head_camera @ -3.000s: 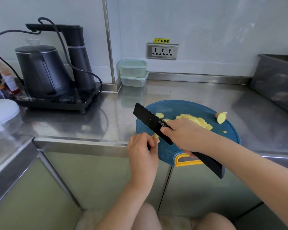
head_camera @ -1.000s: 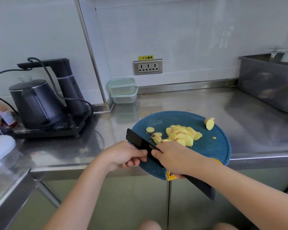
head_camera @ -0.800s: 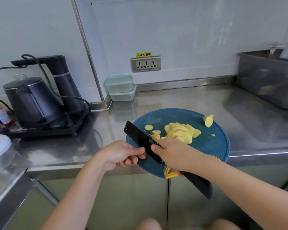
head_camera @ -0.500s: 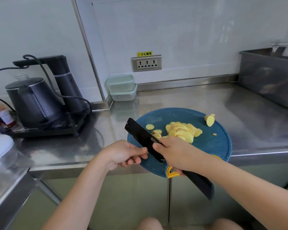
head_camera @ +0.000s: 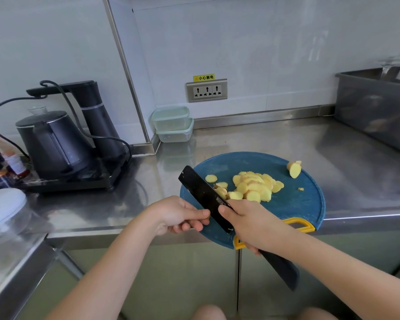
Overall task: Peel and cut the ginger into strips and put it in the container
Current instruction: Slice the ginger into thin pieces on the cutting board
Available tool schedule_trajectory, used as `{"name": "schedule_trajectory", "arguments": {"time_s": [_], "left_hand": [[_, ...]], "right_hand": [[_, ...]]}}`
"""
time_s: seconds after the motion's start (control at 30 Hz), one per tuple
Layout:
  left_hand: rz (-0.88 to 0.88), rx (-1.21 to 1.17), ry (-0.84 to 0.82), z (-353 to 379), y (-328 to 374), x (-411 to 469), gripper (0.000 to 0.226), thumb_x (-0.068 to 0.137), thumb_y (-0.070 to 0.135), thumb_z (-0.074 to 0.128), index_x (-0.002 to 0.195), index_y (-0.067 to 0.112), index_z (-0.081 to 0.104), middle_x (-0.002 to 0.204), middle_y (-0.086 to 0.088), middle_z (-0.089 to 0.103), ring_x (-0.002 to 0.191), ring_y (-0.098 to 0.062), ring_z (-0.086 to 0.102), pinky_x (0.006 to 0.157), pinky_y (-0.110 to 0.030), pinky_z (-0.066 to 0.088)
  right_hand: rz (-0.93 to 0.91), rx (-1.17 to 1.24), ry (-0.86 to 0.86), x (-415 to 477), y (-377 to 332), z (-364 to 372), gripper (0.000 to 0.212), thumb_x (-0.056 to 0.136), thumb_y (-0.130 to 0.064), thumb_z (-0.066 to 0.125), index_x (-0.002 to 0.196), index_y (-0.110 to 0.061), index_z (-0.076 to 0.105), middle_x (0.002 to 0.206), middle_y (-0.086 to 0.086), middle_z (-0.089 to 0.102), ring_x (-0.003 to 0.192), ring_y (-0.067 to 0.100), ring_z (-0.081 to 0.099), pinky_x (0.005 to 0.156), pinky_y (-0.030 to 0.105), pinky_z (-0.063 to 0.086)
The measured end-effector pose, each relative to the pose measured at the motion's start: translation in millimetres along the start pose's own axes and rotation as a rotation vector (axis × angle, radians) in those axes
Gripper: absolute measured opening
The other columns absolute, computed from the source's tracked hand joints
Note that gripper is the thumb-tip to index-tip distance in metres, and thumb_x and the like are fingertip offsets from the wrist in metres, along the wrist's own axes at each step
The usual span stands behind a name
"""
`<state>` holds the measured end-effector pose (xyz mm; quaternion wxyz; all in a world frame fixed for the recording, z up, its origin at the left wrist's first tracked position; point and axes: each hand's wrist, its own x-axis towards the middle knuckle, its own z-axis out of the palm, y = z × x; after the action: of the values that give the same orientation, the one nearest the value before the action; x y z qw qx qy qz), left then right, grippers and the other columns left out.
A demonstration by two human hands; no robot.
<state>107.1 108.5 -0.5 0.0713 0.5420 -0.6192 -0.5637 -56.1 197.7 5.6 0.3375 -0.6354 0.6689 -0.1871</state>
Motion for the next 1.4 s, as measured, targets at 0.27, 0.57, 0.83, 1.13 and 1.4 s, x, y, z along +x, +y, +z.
{"name": "schedule_trajectory", "arguments": {"time_s": [0.27,0.57,0.83,1.13,1.4], "left_hand": [[-0.147,-0.056,-0.149,-8,6,7,0.014,0.087,0.024,0.065,0.082,0.011,0.068,0.057,0.006,0.065,0.04,0.001,0.049,0.039,-0.008,0.033],[-0.211,-0.196,-0.215,-14,6,11,0.012,0.089,0.015,0.062,0.083,0.007,0.07,0.067,-0.002,0.071,0.045,-0.002,0.058,0.04,-0.009,0.042],[-0.179,-0.181,-0.207,-13,4,11,0.012,0.088,0.015,0.062,0.084,0.006,0.069,0.066,-0.002,0.071,0.045,-0.002,0.058,0.041,-0.009,0.043],[-0.156,-0.156,-0.205,-12,4,13,0.012,0.089,0.016,0.062,0.088,0.006,0.068,0.069,-0.002,0.072,0.045,-0.001,0.059,0.042,-0.008,0.043],[-0.155,-0.118,-0.232,-14,8,14,0.011,0.09,0.013,0.06,0.085,0.008,0.067,0.065,-0.001,0.07,0.044,-0.001,0.058,0.042,-0.006,0.041]], "right_hand": [[-0.074,-0.239,0.024,14,-5,-2,0.038,0.104,-0.034,0.026,0.07,-0.02,0.038,0.07,0.0,0.048,0.055,0.008,0.043,0.055,0.024,0.039],[-0.094,-0.271,0.033,21,0,0,0.038,0.103,-0.034,0.026,0.069,-0.022,0.036,0.071,-0.001,0.048,0.059,0.01,0.042,0.06,0.023,0.04],[-0.099,-0.328,-0.006,22,-4,-6,0.038,0.104,-0.033,0.026,0.068,-0.023,0.036,0.07,-0.002,0.046,0.059,0.009,0.041,0.06,0.02,0.039],[-0.162,-0.325,0.056,13,2,4,0.034,0.104,-0.032,0.025,0.095,-0.012,0.05,0.077,0.0,0.049,0.077,0.02,0.05,0.06,0.019,0.037],[-0.178,-0.387,0.015,14,-4,-1,0.034,0.104,-0.031,0.024,0.093,-0.011,0.049,0.072,-0.003,0.045,0.078,0.021,0.05,0.064,0.032,0.04]]}}
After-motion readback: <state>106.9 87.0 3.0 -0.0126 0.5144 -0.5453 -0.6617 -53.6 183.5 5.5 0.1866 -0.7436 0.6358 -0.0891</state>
